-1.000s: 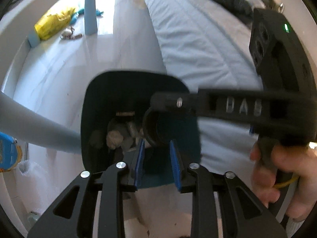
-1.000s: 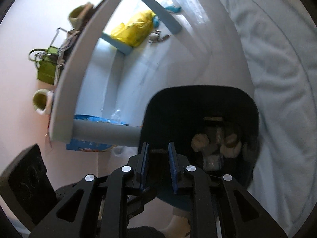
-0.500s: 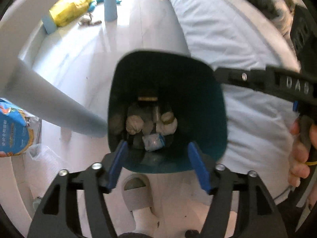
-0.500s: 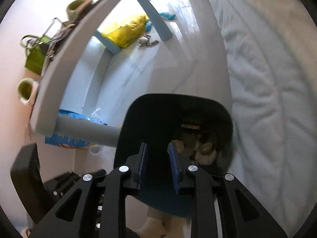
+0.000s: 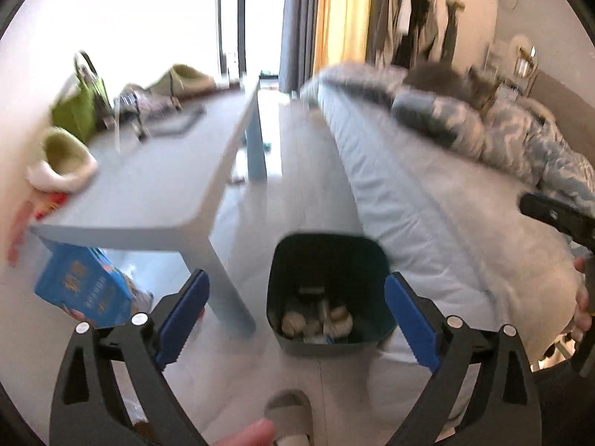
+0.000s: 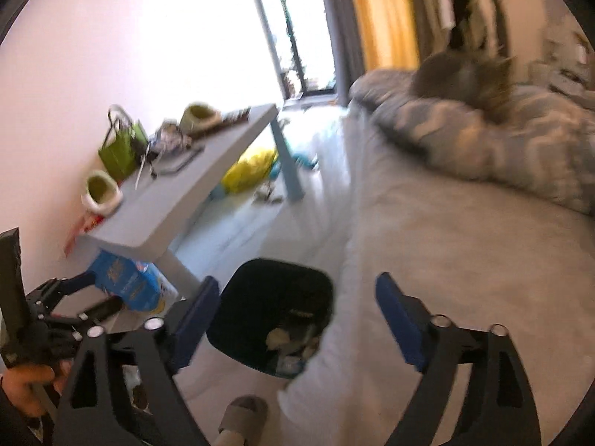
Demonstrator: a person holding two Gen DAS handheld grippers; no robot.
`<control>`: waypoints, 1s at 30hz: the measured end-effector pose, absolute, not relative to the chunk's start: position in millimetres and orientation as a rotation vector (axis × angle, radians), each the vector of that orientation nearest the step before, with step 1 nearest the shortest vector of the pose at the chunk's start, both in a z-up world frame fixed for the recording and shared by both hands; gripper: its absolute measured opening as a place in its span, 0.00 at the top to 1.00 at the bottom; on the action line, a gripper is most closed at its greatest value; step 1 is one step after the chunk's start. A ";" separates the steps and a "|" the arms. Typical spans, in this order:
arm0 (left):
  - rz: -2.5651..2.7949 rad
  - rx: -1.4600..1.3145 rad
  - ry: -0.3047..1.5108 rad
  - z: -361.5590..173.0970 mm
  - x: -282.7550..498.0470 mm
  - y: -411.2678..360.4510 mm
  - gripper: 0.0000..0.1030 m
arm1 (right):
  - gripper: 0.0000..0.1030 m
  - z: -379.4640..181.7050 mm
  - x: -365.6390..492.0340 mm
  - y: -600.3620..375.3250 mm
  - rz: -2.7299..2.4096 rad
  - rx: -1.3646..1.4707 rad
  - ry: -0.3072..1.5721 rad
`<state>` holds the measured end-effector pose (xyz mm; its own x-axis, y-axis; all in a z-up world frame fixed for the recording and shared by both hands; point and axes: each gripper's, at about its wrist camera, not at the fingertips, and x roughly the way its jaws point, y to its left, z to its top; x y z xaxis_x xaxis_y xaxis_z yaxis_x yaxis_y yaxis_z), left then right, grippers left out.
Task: Collect trash
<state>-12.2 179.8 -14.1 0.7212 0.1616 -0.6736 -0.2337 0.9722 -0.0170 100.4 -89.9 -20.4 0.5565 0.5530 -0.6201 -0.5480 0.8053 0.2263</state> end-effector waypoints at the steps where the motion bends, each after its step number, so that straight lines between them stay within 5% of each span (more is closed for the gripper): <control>1: 0.215 -0.094 0.703 -4.5 -21.1 174.4 0.05 | 0.12 -8.9 87.1 -110.0 0.614 0.008 0.692; 5: 0.181 -0.039 0.601 28.4 -54.8 151.3 0.03 | 0.03 20.0 38.5 -173.3 0.489 -0.032 0.552; 13: 0.175 0.003 0.551 44.4 -94.3 124.8 0.03 | 0.03 36.5 -42.6 -265.3 0.324 -0.062 0.422; 30: 0.175 -0.026 0.612 13.9 -106.3 103.3 0.03 | 0.03 6.6 -62.0 -300.2 0.390 -0.052 0.563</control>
